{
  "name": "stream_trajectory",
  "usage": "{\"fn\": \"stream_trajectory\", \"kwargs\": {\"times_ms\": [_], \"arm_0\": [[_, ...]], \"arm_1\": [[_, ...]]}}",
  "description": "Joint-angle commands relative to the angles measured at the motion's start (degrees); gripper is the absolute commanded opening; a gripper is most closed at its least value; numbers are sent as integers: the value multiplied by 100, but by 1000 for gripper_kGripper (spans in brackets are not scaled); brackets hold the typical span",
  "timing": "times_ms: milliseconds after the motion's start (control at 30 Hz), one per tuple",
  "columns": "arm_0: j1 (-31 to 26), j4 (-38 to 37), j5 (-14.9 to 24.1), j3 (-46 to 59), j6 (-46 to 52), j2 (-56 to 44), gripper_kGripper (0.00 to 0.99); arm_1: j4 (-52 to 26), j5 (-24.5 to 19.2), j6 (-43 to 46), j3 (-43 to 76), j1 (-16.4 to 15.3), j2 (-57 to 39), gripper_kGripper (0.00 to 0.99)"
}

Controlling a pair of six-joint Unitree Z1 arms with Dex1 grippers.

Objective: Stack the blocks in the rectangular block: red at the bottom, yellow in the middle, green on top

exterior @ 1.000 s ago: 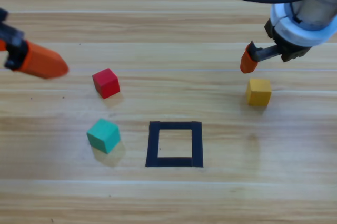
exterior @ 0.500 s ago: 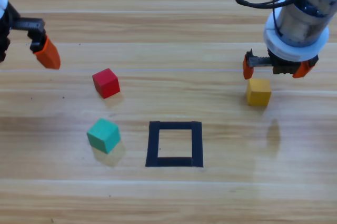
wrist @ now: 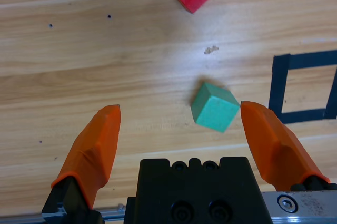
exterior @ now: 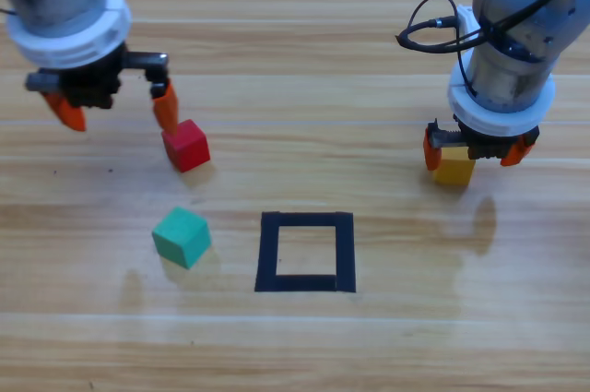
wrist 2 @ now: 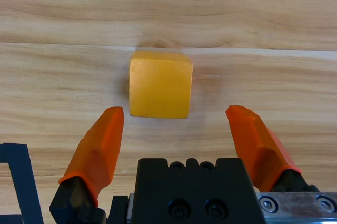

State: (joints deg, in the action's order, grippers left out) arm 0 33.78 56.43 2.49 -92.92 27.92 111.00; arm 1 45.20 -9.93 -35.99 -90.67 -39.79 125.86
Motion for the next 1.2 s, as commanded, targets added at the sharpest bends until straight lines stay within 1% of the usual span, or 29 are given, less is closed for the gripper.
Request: {"fn": "stream_trajectory", "kwargs": {"times_ms": [33, 167, 300, 333, 567, 600, 633, 933, 1200], "arm_0": [[-372, 34, -170, -385, 170, 765, 969], [-381, 34, -144, -666, 557, 1029, 969], [-381, 25, -126, -798, 1111, 1178, 969], [-381, 25, -118, -824, 1251, 1196, 971], [-355, 25, -126, -1009, 2534, 1372, 969], [-346, 25, -126, -1018, 2719, 1389, 969], [-328, 25, -126, -1035, 2895, 1416, 969], [-223, 43, -82, -1150, 3818, 1565, 974], [-91, 43, 49, -1150, 4134, 1741, 974]], "arm_1": [[-178, 149, 189, -38, 121, 519, 822], [-310, 158, 356, -3, 129, 536, 724], [-504, 131, 628, 5, 200, 536, 388], [-521, 114, 699, 5, 217, 527, 336], [-468, 140, 786, 120, 244, 158, 314], [-442, 149, 866, 146, 244, 44, 230], [-433, 175, 945, 190, 244, -53, 181], [-319, 659, 1050, 709, 244, -1099, 173], [-319, 799, 1041, 840, 244, -1134, 172]]}}
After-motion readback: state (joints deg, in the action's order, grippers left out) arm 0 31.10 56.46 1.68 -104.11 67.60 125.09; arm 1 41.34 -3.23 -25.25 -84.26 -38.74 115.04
